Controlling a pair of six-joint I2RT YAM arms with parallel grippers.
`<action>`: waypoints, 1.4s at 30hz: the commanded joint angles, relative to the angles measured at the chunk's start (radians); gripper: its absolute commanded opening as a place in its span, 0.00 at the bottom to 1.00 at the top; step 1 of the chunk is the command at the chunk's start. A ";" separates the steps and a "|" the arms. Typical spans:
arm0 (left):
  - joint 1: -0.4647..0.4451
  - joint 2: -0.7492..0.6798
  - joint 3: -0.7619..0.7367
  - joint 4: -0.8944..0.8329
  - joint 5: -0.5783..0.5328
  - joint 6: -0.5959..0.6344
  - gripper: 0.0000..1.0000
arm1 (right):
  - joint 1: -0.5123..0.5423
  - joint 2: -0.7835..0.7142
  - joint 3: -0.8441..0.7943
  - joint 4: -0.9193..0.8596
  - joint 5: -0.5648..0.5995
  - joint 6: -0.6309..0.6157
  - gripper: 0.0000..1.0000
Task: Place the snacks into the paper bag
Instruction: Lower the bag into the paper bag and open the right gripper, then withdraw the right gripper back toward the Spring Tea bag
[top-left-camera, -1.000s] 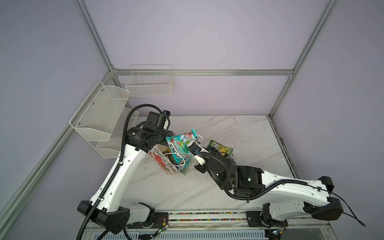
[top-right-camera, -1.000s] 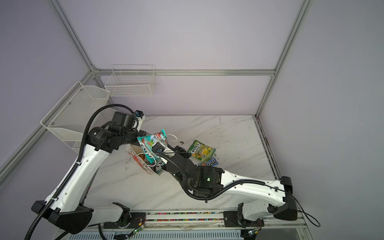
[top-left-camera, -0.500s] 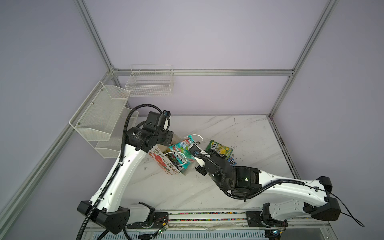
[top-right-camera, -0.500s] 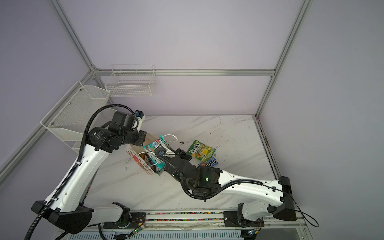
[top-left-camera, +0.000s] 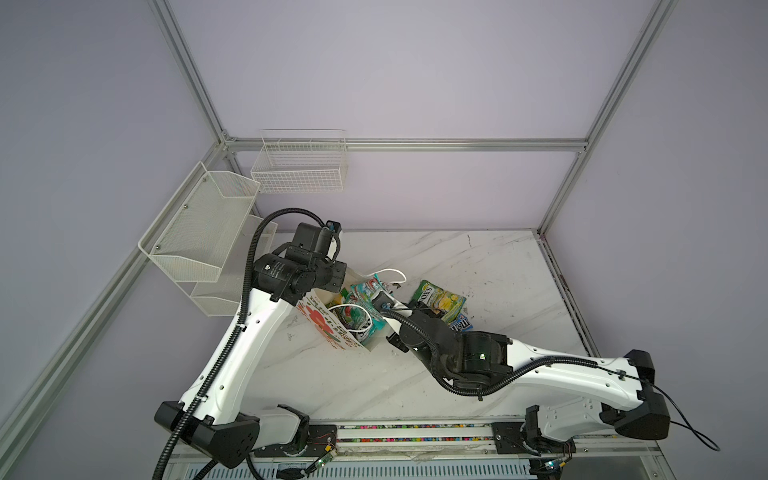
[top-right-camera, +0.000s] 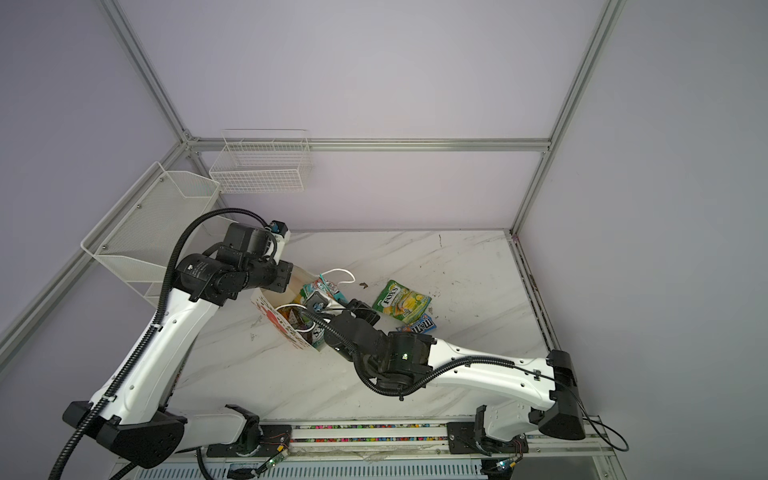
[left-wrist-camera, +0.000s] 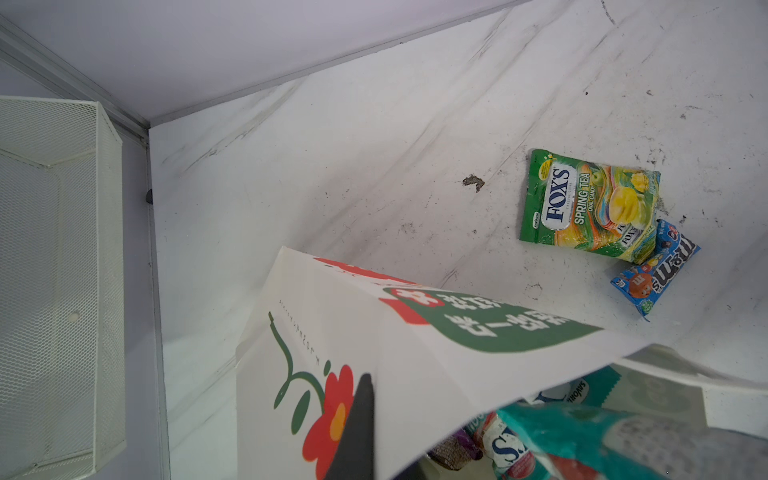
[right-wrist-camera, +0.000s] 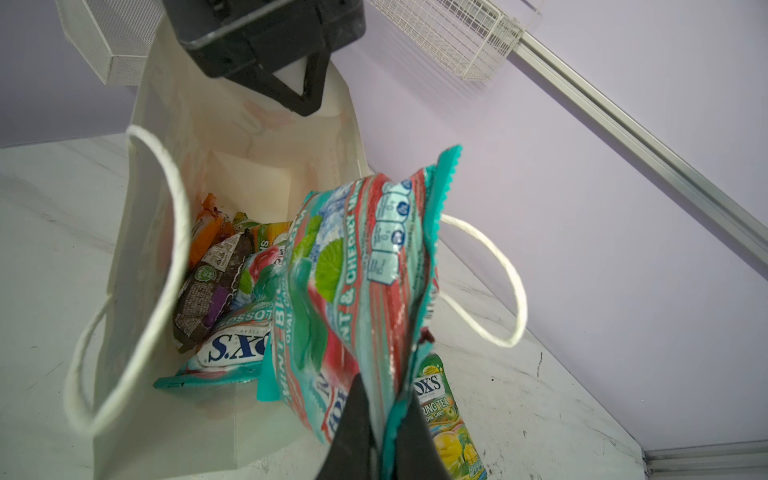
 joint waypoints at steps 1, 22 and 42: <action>-0.006 -0.006 0.029 0.003 0.021 0.006 0.00 | -0.004 0.034 0.064 0.037 -0.010 0.012 0.00; -0.006 -0.015 0.029 0.004 0.016 0.009 0.00 | -0.063 -0.014 0.084 0.079 -0.219 0.162 0.80; -0.006 -0.010 0.029 0.007 0.019 0.006 0.00 | -0.208 -0.153 -0.109 -0.016 -0.368 0.542 0.97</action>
